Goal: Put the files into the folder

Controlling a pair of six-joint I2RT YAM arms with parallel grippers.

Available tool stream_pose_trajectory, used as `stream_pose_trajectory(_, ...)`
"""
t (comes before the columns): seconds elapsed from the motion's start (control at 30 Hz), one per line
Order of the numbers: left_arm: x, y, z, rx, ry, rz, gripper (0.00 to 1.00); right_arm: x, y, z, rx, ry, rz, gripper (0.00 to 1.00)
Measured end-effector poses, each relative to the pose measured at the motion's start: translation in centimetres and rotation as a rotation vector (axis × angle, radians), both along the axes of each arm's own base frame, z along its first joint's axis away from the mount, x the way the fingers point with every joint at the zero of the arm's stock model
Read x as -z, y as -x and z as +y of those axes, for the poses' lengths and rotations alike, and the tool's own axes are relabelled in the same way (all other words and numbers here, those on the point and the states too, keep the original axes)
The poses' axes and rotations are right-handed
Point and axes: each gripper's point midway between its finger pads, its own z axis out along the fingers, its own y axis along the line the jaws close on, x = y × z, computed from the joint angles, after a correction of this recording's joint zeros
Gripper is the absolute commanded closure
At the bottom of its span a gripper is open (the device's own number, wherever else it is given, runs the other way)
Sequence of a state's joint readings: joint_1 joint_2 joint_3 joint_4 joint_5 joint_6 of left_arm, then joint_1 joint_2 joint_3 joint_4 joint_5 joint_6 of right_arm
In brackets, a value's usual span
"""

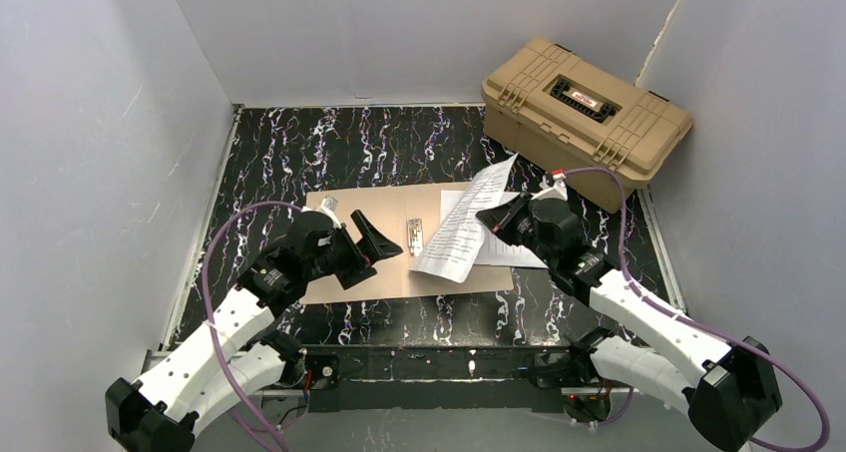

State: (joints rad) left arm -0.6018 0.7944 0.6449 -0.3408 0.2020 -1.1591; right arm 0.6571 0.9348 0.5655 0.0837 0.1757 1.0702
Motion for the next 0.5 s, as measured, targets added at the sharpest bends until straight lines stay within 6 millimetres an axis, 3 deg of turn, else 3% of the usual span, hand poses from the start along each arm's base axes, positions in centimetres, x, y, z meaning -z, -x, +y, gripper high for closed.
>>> stream_pose_trajectory(0.27, -0.2, -0.1, 2.7, 0.039, -0.163, -0.074, 0.02, -4.1, 0.4, 2.1, -0.216, 0.095, -0.138, 0.99)
stream_pose_trajectory(0.5, -0.5, -0.8, 3.6, 0.07, -0.211, -0.11, 0.02, -8.0, 2.9, 4.3, -0.474, 0.128, -0.274, 0.99)
